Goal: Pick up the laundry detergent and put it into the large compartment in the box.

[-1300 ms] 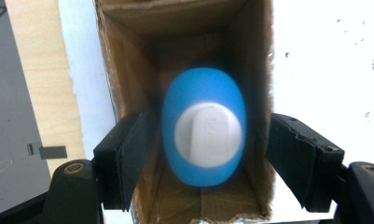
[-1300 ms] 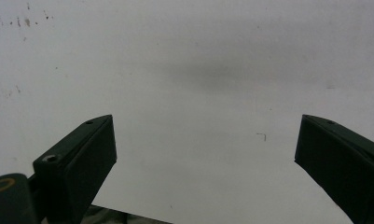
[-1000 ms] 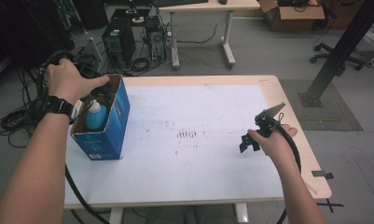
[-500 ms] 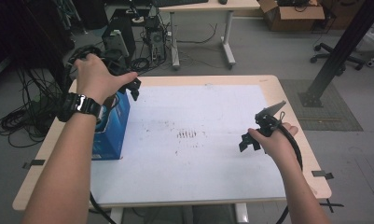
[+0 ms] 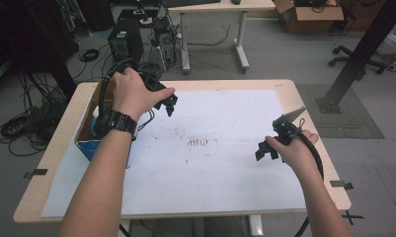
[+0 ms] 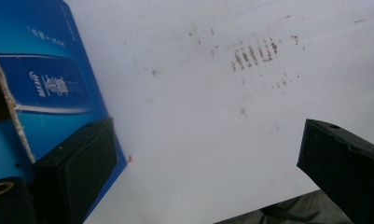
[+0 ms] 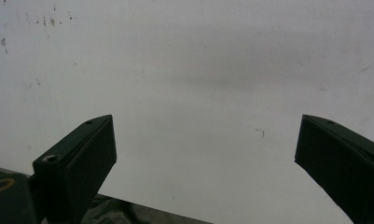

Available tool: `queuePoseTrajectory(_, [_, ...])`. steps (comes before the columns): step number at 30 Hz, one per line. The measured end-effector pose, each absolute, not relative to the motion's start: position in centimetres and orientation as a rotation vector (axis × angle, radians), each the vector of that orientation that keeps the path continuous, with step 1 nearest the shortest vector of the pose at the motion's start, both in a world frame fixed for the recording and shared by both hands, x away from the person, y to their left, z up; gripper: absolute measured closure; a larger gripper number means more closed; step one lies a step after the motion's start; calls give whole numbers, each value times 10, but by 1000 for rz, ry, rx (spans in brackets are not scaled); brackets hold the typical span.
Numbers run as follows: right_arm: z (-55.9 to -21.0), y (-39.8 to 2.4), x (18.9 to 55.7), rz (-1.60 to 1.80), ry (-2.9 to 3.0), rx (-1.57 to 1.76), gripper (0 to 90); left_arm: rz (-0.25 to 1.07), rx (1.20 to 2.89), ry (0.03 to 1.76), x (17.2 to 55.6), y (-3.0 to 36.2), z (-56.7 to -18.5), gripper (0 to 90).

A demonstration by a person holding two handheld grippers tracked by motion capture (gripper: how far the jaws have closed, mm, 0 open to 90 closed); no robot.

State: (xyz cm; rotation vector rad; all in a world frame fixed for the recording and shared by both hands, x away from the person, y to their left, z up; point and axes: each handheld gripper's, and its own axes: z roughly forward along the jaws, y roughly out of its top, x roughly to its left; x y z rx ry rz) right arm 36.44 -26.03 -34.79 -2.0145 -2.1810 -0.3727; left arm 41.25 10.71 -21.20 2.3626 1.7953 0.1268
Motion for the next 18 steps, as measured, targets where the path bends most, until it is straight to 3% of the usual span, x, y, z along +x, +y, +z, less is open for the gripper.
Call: queuePoseTrajectory(18, [-346, -262, 361, -376, -2180, -2020, 54, 79, 2388, 1784, 410, 97, -232, 50])
